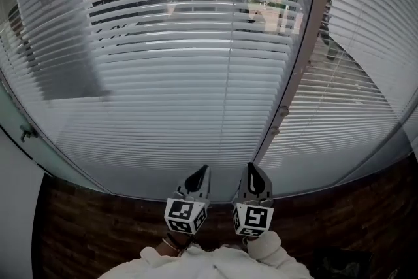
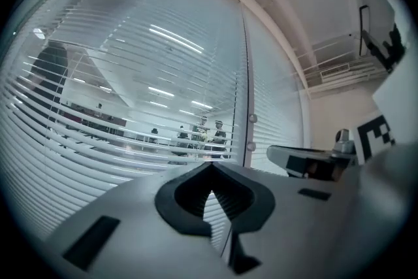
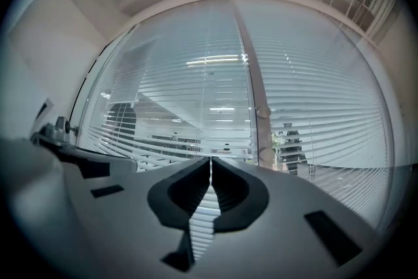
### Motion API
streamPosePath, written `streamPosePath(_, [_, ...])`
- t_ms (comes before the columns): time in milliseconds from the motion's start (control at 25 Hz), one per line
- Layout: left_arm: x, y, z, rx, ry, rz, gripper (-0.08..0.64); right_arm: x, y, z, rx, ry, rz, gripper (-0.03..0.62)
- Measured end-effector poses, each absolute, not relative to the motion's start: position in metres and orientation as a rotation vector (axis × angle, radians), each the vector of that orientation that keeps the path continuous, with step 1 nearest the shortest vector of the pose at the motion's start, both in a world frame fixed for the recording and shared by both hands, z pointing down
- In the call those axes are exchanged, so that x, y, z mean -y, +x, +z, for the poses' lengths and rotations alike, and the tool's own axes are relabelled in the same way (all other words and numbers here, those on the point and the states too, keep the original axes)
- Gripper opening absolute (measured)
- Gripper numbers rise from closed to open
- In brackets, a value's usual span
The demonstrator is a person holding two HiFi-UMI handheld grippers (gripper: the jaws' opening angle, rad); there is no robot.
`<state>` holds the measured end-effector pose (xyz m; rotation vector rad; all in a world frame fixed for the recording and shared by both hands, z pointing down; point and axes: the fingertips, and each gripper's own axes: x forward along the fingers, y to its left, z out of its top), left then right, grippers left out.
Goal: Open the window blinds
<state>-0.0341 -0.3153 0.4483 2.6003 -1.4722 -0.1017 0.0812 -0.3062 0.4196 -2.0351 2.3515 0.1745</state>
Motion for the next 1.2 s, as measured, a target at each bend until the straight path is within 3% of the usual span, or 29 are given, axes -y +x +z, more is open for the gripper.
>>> streamPosePath(1200, [0.319, -0.046, 0.451, 1.534, 2.565, -0.119, -0.003, 0.317, 0.088, 0.422, -2.337, -2.058, 0.132, 0.011])
